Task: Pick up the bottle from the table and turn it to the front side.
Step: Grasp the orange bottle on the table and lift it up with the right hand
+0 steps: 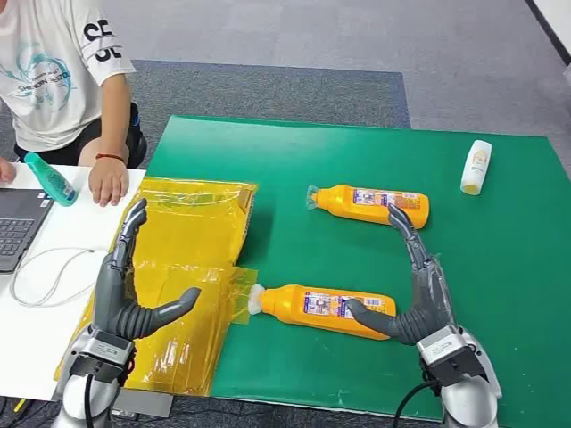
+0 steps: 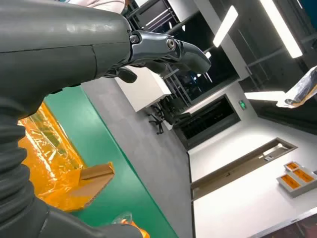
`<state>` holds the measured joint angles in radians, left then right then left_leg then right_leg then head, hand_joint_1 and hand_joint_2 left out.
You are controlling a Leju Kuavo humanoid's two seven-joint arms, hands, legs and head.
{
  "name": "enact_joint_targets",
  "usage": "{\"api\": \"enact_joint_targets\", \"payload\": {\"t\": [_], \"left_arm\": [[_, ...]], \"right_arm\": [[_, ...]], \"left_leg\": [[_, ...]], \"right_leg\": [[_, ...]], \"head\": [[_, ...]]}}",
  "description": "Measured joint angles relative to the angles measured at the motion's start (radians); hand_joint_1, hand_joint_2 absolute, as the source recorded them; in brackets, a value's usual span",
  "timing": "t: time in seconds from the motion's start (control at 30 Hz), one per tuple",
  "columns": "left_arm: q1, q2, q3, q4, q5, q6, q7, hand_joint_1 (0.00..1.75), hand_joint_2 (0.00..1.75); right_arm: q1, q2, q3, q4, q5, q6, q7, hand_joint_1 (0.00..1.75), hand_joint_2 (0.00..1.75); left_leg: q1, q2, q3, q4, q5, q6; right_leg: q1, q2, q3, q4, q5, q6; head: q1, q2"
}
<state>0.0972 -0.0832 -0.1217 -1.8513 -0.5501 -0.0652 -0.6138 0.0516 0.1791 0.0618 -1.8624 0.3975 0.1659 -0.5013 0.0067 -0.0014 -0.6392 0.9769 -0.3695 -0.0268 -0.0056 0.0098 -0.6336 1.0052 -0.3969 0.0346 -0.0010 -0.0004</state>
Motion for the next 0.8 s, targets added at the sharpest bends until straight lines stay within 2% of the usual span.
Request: {"api": "enact_joint_targets", "payload": {"t": [0.17, 0.3, 0.37, 0.5, 0.63, 0.8], "left_arm": [[0.0, 0.0, 0.0, 0.0, 0.0, 0.001, 0.0, 0.0, 1.75], [0.0, 0.0, 0.0, 0.0, 0.001, 0.004, -0.002, 0.0, 1.75], [-0.001, 0.002, 0.0, 0.003, 0.006, 0.008, -0.009, 0.0, 1.75], [-0.008, 0.009, 0.001, 0.023, 0.023, 0.013, -0.032, 0.0, 1.75], [-0.009, 0.014, 0.002, 0.042, 0.028, 0.014, -0.041, 0.0, 1.75], [-0.011, 0.018, 0.001, 0.059, 0.031, 0.014, -0.041, 0.0, 1.75]], "right_arm": [[0.0, 0.0, 0.0, 0.0, 0.004, 0.0, 0.002, 0.0, 1.75], [-0.001, -0.016, 0.012, 0.007, 0.083, -0.007, 0.04, 0.0, 1.75], [-0.009, -0.048, 0.035, 0.03, 0.152, -0.004, 0.079, 0.0, 1.75], [-0.035, -0.157, 0.12, 0.141, 0.279, -0.025, 0.141, 0.0, 1.75], [-0.055, -0.232, 0.187, 0.233, 0.286, -0.033, 0.157, 0.0, 1.75], [-0.068, -0.3, 0.24, 0.288, 0.267, -0.028, 0.187, 0.0, 1.75]], "left_leg": [[0.0, 0.0, 0.0, 0.0, 0.0, 0.0], [0.0, 0.0, 0.0, 0.0, 0.0, 0.0], [0.0, 0.0, 0.0, 0.0, 0.0, 0.0], [0.0, -0.001, 0.0, 0.0, 0.0, 0.001], [0.0, -0.001, 0.001, 0.0, 0.0, 0.001], [0.0, -0.001, 0.001, 0.0, 0.0, 0.001]], "right_leg": [[0.0, 0.0, 0.0, 0.0, 0.0, 0.0], [0.0, 0.0, 0.0, 0.0, 0.0, 0.0], [0.0, 0.0, 0.0, 0.0, 0.0, 0.0], [0.0, -0.001, 0.002, 0.0, 0.0, 0.001], [-0.001, -0.001, 0.002, 0.0, 0.0, 0.002], [-0.001, -0.001, 0.002, 0.0, 0.0, 0.002]], "head": [[0.0, 0.0], [0.0, 0.0], [0.0, 0.0], [0.0, 0.0], [0.0, 0.0], [0.0, 0.0]]}}
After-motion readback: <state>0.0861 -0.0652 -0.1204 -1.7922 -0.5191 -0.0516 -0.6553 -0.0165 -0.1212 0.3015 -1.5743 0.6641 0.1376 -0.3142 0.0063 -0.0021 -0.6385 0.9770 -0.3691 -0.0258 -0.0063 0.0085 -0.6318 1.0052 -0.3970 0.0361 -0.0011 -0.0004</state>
